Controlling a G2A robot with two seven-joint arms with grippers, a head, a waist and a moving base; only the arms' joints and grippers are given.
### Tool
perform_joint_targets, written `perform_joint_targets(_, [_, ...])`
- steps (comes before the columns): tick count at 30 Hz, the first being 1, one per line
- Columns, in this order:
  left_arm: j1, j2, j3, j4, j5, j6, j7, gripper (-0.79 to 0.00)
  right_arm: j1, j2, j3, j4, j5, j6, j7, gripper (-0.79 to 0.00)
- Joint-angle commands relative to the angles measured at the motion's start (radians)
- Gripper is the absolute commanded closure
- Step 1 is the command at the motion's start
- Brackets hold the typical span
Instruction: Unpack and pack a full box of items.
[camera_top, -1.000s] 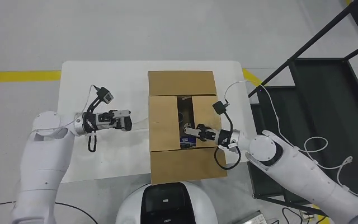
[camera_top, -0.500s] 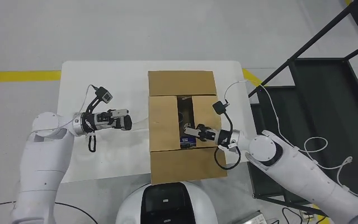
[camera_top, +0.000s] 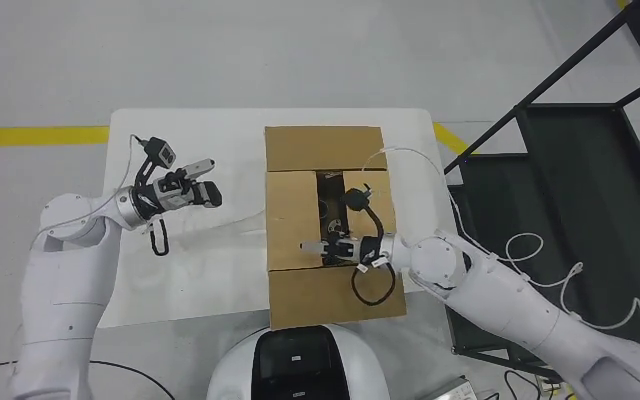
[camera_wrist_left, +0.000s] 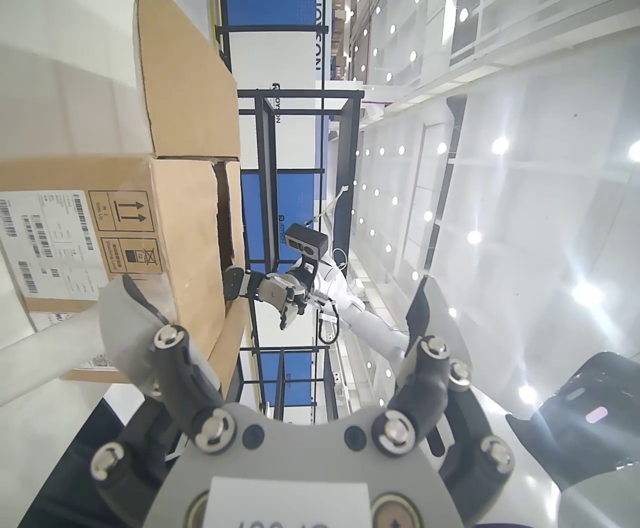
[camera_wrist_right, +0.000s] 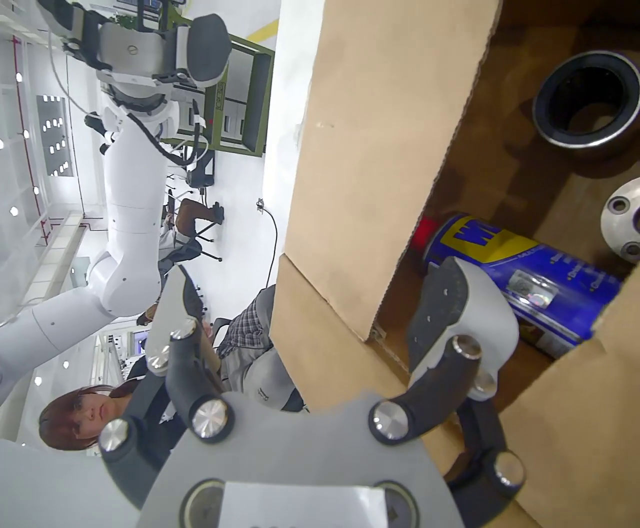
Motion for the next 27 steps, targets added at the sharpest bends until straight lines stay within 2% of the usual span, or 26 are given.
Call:
perform_joint_targets(1, [-0.002,0.001,0.004,0.002,-0.004,0.001,0.003,-0.785,0.017,-0.015,-0.018,0.019,0.0,0.0,0.016,-0.785])
perform_joint_targets(4, [-0.005,0.002,0.009,0.005,-0.009,0.0,0.008,-0.785,0.039,-0.037,-0.041,0.039,0.027,-0.035,0.051,-0.785])
perform_joint_targets(8, [-0.007,0.005,0.009,0.006,-0.02,-0.007,0.016,-0.785,0.052,-0.059,-0.036,0.065,0.159,-0.167,0.128,-0.785])
perform_joint_targets(12, [-0.001,0.008,-0.003,-0.008,-0.052,-0.016,0.019,-0.785,0.087,-0.077,-0.034,0.076,0.234,-0.215,0.219,-0.785])
perform_joint_targets(19, [0.037,0.016,-0.039,-0.062,-0.133,-0.036,0.013,-0.785,0.176,-0.148,-0.116,0.032,0.178,-0.153,0.189,-0.785])
perform_joint_targets(27, [0.076,0.023,-0.071,-0.109,-0.216,-0.045,-0.008,-0.785,0.309,-0.289,-0.29,0.071,0.047,0.02,0.107,-0.785])
